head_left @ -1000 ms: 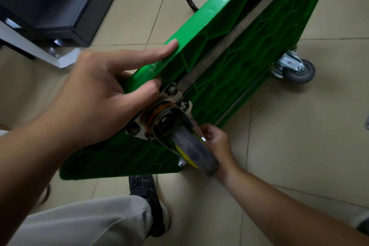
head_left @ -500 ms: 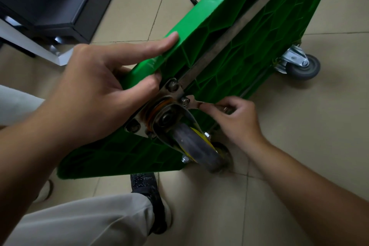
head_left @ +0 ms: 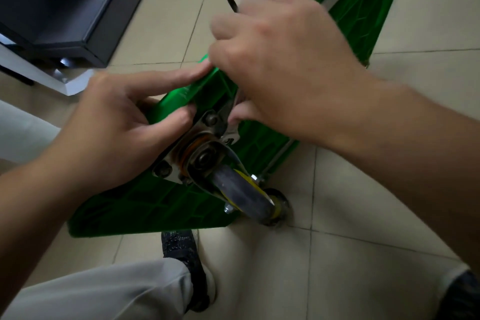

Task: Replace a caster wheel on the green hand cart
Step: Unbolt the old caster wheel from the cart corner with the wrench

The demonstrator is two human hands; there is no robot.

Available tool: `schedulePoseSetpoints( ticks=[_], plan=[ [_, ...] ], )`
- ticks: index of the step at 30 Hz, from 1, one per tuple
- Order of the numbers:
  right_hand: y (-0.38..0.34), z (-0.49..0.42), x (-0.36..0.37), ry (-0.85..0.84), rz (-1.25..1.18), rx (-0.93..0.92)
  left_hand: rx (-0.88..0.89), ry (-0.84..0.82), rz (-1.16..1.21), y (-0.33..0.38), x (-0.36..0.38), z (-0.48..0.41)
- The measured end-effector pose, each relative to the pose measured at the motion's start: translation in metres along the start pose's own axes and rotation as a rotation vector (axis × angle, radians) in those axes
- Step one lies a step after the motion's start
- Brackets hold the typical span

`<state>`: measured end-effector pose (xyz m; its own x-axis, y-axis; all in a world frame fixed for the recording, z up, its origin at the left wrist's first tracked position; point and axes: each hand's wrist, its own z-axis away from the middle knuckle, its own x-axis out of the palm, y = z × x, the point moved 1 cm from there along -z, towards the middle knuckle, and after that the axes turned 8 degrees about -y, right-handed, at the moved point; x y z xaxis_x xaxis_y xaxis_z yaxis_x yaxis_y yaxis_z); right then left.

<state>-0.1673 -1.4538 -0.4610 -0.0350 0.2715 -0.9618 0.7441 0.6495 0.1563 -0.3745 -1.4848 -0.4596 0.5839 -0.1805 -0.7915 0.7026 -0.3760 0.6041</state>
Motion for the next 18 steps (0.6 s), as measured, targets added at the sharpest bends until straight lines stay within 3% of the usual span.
schedulePoseSetpoints(
  ticks=[4,10,13,18],
  plan=[
    [0.026,0.030,0.024,0.085,-0.287,0.169,-0.006,-0.031,0.004,0.000,-0.001,0.000],
    [0.009,0.072,0.109,0.387,-1.317,0.823,-0.018,-0.034,-0.018,0.006,-0.002,0.000],
    [-0.034,0.074,0.150,0.313,-1.693,0.989,-0.021,-0.035,-0.027,0.007,-0.003,0.000],
    [-0.096,0.081,0.174,0.209,-1.851,1.007,-0.033,-0.037,-0.003,0.009,-0.002,0.000]
  ],
)
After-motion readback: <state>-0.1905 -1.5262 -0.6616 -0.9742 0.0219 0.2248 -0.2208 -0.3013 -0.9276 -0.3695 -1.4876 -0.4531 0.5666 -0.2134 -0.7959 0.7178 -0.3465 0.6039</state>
